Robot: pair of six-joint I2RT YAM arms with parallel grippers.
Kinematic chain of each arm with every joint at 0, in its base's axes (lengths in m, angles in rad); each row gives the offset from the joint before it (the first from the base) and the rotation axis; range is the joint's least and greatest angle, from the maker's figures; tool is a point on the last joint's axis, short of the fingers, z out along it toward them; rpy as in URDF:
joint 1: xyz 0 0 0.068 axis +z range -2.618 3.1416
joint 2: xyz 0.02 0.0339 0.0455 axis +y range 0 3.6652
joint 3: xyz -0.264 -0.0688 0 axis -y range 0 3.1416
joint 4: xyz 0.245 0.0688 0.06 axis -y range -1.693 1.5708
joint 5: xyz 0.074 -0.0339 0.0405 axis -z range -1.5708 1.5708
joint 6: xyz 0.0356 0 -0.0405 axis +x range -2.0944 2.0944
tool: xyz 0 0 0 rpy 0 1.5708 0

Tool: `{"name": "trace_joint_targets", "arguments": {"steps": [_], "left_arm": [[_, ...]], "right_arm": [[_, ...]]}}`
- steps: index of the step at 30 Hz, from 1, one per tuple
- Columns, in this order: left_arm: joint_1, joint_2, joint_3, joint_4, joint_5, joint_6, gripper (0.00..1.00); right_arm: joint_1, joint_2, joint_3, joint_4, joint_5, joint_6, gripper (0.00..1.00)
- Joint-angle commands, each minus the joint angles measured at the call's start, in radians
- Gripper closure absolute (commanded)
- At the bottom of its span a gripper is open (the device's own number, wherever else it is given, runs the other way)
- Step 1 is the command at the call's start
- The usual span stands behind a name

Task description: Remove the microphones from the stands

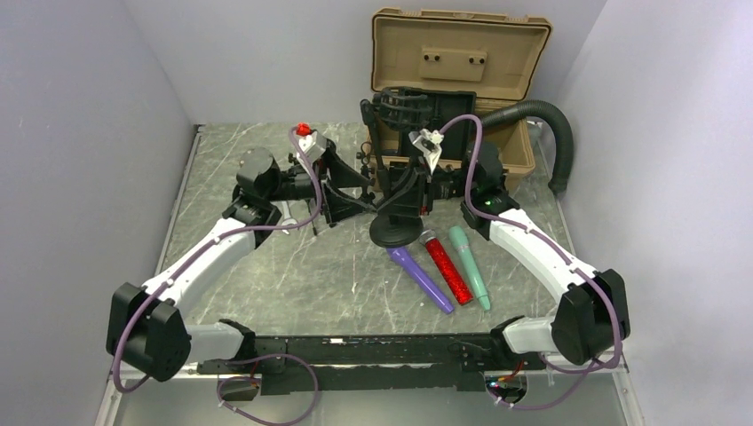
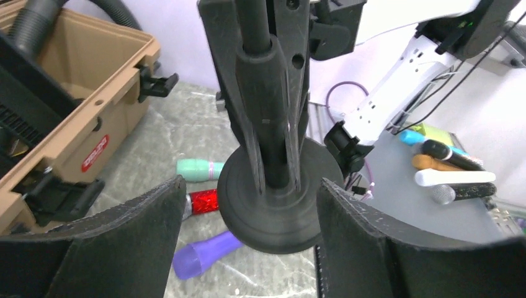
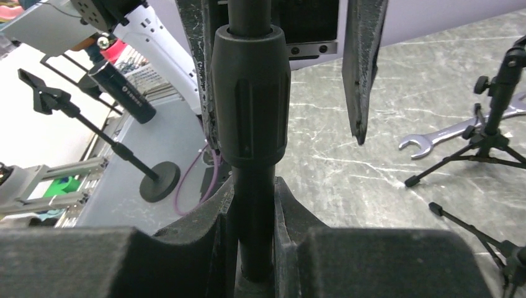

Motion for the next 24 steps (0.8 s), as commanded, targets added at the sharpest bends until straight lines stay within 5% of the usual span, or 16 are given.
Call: {"name": "trace_joint_targets", "arguments": {"steps": [1,12,21,24], "left_arm": [[-0.01,0.058,0.049,0.247,0.083,-0.178,0.22],[-0.013,0.179,0.105,0.47,0.095,-0.381,0.45],[-0.039,0.191,0.091,0.419,0.028,-0.366,0.98],[-0.051,0.163,0.082,0.295,-0.06,-0.316,1.0]], "right_arm": [[0.022,0.01,0.0,0.127,-0.052,0.026,1.0],[0.044,0.04,-0.019,0.104,-0.053,-0.011,1.0],[0.046,0.029,0.01,-0.062,0.071,-0.149,1.0],[0.058,0.02,0.044,-0.21,0.2,-0.271,1.0]]}}
